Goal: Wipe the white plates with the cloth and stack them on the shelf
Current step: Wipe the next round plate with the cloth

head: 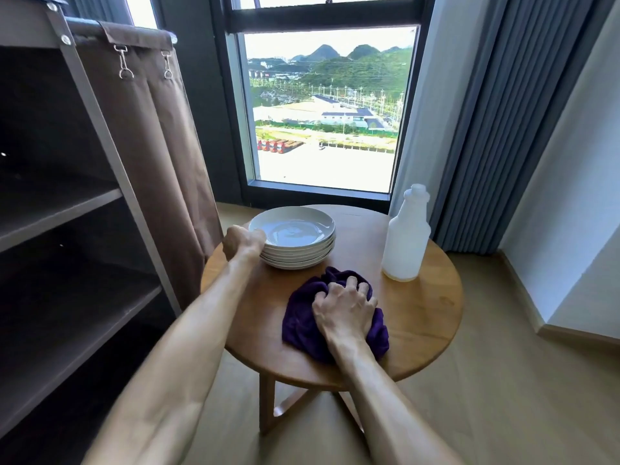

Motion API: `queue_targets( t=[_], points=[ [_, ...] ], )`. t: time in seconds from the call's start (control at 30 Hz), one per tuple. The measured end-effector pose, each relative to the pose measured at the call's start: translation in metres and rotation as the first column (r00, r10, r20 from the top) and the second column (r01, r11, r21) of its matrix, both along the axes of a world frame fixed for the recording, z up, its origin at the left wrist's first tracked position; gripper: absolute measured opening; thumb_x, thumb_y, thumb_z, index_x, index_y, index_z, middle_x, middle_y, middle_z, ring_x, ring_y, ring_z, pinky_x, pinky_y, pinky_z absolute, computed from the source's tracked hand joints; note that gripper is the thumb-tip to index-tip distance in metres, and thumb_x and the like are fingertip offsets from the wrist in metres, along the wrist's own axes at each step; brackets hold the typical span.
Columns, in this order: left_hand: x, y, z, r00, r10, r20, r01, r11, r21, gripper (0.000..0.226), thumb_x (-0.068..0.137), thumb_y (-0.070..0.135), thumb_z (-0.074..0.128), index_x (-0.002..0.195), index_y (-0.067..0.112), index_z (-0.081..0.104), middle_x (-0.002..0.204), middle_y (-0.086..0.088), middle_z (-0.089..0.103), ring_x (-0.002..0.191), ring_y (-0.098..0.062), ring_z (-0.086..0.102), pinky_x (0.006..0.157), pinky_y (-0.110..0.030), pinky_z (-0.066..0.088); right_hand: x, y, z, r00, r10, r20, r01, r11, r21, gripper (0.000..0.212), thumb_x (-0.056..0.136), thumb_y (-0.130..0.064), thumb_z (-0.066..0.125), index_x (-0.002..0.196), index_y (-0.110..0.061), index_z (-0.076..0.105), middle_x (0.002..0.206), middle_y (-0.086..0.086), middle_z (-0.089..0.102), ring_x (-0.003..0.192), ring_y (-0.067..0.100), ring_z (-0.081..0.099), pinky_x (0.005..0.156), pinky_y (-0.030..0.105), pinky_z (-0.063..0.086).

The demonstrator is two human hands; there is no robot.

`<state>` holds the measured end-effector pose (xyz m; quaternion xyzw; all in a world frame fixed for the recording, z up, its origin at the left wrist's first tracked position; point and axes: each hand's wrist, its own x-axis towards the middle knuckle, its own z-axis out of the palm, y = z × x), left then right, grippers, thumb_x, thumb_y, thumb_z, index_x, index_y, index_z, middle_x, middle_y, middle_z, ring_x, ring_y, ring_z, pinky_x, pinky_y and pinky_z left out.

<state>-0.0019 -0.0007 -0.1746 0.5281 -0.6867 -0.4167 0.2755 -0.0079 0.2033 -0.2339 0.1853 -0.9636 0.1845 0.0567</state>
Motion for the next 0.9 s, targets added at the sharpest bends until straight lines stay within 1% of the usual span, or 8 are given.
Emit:
queue_targets(
  t=[0.13,0.23,0.3,0.37,0.53,0.63,0.77,0.9],
  points=[
    [0.004,0.003,0.013,0.998,-0.004,0.060,0.008,0.998,-0.061,0.029,0.084,0.013,0.062,0.106,-0.001,0.073,0.111,-0.015,0.072,0.104,-0.037,0.067,0.074,-0.034,0.049,0.002,0.001,0.000,1.000,-0.004,-0.018,0.004,1.000,-0.004,0.039,0.096,-0.035,0.043,0.112,-0.018,0.074,0.134,0.010,0.057,0.125,0.033,0.048,0.105,0.048,0.035],
    [0.002,-0.001,0.025,0.999,-0.039,0.029,0.040,0.999,-0.036,0.031,0.075,0.017,0.061,0.098,-0.003,0.068,0.099,-0.012,0.070,0.094,-0.033,0.068,0.079,-0.035,0.058,0.002,0.002,0.001,1.000,0.004,-0.018,-0.004,1.000,0.008,0.039,0.097,-0.035,0.043,0.112,-0.019,0.074,0.135,0.010,0.056,0.126,0.033,0.048,0.105,0.048,0.036],
    [-0.001,-0.008,0.031,0.995,-0.062,-0.074,0.069,0.994,0.085,0.038,0.068,0.015,0.060,0.100,-0.003,0.067,0.097,-0.014,0.071,0.089,-0.033,0.072,0.067,-0.039,0.063,0.002,0.003,0.001,1.000,0.009,-0.017,-0.009,1.000,0.012,0.038,0.097,-0.035,0.043,0.113,-0.020,0.074,0.136,0.010,0.056,0.125,0.033,0.048,0.104,0.048,0.037],
    [0.005,-0.002,0.042,0.971,-0.067,-0.231,0.122,0.965,0.232,0.012,0.078,-0.001,0.059,0.090,-0.001,0.058,0.098,-0.019,0.064,0.084,-0.032,0.067,0.055,-0.036,0.058,0.003,0.003,0.002,1.000,0.010,-0.014,-0.010,1.000,0.018,0.038,0.097,-0.035,0.043,0.113,-0.019,0.074,0.135,0.010,0.056,0.125,0.033,0.049,0.104,0.048,0.037],
    [0.043,0.025,0.064,0.892,0.088,-0.442,0.171,0.842,0.512,0.016,0.090,-0.001,0.041,0.077,0.006,0.045,0.083,-0.011,0.050,0.072,-0.026,0.054,0.076,-0.045,0.057,0.005,0.004,0.004,1.000,0.011,-0.007,-0.011,1.000,0.014,0.037,0.098,-0.035,0.043,0.115,-0.020,0.073,0.132,0.008,0.056,0.123,0.032,0.049,0.102,0.048,0.039],
    [0.065,0.034,0.059,0.836,0.128,-0.533,0.221,0.811,0.541,0.018,0.089,-0.001,0.036,0.085,0.006,0.052,0.097,-0.018,0.060,0.079,-0.033,0.061,0.085,-0.052,0.059,0.005,0.004,0.004,1.000,0.001,0.000,-0.001,1.000,-0.016,0.036,0.098,-0.034,0.044,0.114,-0.019,0.073,0.130,0.009,0.057,0.123,0.032,0.049,0.097,0.047,0.044],
    [0.100,0.052,0.039,0.712,0.202,-0.673,0.244,0.827,0.507,0.038,0.091,0.004,0.039,0.124,0.010,0.058,0.109,-0.016,0.065,0.089,-0.028,0.064,0.072,-0.040,0.057,0.006,0.004,0.004,1.000,-0.002,0.002,0.002,0.997,-0.082,0.037,0.100,-0.034,0.043,0.115,-0.017,0.072,0.131,0.011,0.059,0.125,0.033,0.050,0.099,0.047,0.045],
    [0.128,0.081,0.012,0.626,0.300,-0.719,0.195,0.833,0.517,0.038,0.097,0.020,0.047,0.131,0.012,0.061,0.118,-0.015,0.069,0.110,-0.032,0.065,0.081,-0.038,0.057,0.005,0.006,0.004,1.000,-0.005,-0.011,0.003,0.982,-0.191,0.037,0.102,-0.032,0.042,0.113,-0.012,0.071,0.124,0.015,0.063,0.119,0.038,0.054,0.096,0.049,0.046]
  ],
)
